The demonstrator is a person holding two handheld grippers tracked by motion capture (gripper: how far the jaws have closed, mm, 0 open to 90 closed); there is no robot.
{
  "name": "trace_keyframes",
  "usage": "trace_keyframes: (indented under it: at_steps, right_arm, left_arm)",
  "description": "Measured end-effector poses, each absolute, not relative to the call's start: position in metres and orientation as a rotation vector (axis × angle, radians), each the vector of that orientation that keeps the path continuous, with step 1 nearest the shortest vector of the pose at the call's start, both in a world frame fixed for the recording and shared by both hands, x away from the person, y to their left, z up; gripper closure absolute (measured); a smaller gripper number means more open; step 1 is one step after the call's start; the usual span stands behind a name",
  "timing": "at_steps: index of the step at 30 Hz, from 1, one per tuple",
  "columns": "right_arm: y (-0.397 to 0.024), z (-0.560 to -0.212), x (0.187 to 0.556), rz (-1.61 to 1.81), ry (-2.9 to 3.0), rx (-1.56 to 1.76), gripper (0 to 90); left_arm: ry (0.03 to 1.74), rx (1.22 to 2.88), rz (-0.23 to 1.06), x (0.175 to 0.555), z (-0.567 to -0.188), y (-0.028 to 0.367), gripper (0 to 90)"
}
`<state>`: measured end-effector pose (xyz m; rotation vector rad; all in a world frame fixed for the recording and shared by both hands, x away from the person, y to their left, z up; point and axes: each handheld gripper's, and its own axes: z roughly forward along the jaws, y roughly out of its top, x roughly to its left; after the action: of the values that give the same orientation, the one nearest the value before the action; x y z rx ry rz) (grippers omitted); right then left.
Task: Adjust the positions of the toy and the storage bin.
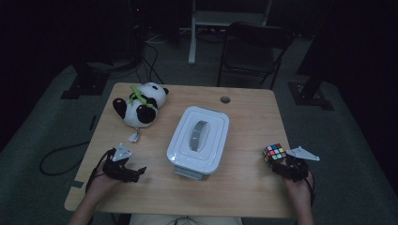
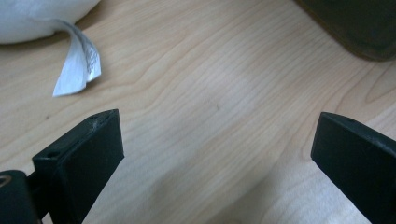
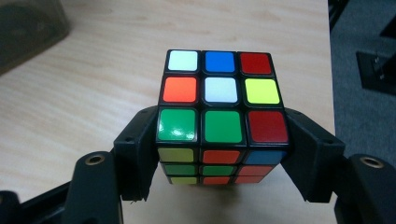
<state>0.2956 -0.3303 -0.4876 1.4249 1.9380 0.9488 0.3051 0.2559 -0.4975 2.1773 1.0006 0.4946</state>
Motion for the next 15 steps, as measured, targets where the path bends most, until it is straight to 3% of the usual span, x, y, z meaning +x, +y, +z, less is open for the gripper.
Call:
trace_keyframes:
  at_steps: [15]
  right_arm:
    - [-0.336,-0.502,0.261,0.928,1.920,1.479,34.0]
  left_arm:
    - [1.050,2.160,0.506,0.294,-0.507,0.267,3.1]
